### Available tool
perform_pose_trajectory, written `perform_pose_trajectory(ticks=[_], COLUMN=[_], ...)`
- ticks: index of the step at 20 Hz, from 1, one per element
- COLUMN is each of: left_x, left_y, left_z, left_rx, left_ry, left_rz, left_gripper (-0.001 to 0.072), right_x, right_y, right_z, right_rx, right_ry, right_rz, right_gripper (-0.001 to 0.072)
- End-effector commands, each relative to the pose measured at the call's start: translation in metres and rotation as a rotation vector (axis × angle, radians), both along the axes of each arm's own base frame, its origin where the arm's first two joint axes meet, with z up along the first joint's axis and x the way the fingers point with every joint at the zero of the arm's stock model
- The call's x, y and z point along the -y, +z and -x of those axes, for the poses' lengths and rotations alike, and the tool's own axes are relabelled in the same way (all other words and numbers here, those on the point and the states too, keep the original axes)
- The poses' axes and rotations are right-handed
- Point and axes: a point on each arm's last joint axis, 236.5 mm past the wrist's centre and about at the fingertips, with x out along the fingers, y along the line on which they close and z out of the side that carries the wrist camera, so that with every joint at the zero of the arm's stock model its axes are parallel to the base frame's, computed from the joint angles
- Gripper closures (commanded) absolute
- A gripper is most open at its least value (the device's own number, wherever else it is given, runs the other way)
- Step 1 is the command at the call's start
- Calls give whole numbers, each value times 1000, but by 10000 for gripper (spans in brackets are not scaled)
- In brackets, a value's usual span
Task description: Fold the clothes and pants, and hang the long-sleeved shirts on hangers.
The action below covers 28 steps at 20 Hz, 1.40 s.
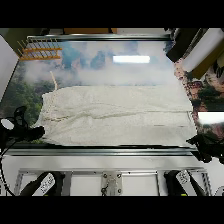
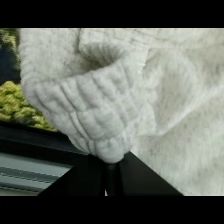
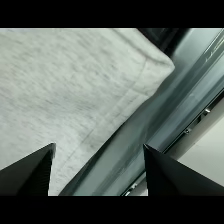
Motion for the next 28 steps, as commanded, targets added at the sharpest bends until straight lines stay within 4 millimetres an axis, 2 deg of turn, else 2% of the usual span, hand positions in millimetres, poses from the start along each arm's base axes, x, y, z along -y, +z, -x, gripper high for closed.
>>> perform_pose_trajectory(ticks=[1,3,10,16,17,18,19,20,22,24,28], left_x=[0,0,0,0,0,0,0,0,-1,-2,-6], left_y=[0,0,0,0,0,0,0,0,1,12,53], left_z=[0,0,0,0,0,0,0,0,0,-1,-15], left_rx=[1,1,2,2,2,1,2,2,-2,-12,1], left_ry=[2,2,2,2,2,1,1,2,0,-8,-20], left_rz=[0,0,0,-1,-1,0,-1,-1,-1,-2,4], left_gripper=[682,682,682,682,682,682,682,682,682,682,682], right_x=[1,-1,-7,-22,-25,-27,-28,-28,-25,-11,14], right_y=[-2,-1,-8,-8,-8,-8,-8,-8,-2,13,74], right_z=[-9,-15,-14,-29,-31,-31,-32,-32,-31,-28,-45], right_rx=[46,73,60,67,67,68,69,69,57,21,42], right_ry=[1,3,26,126,139,156,166,167,181,224,302], right_rz=[8,-3,-27,-1,-1,1,3,3,11,53,137], right_gripper=[144,144,145,147,187,413,588,670,685,685,686])
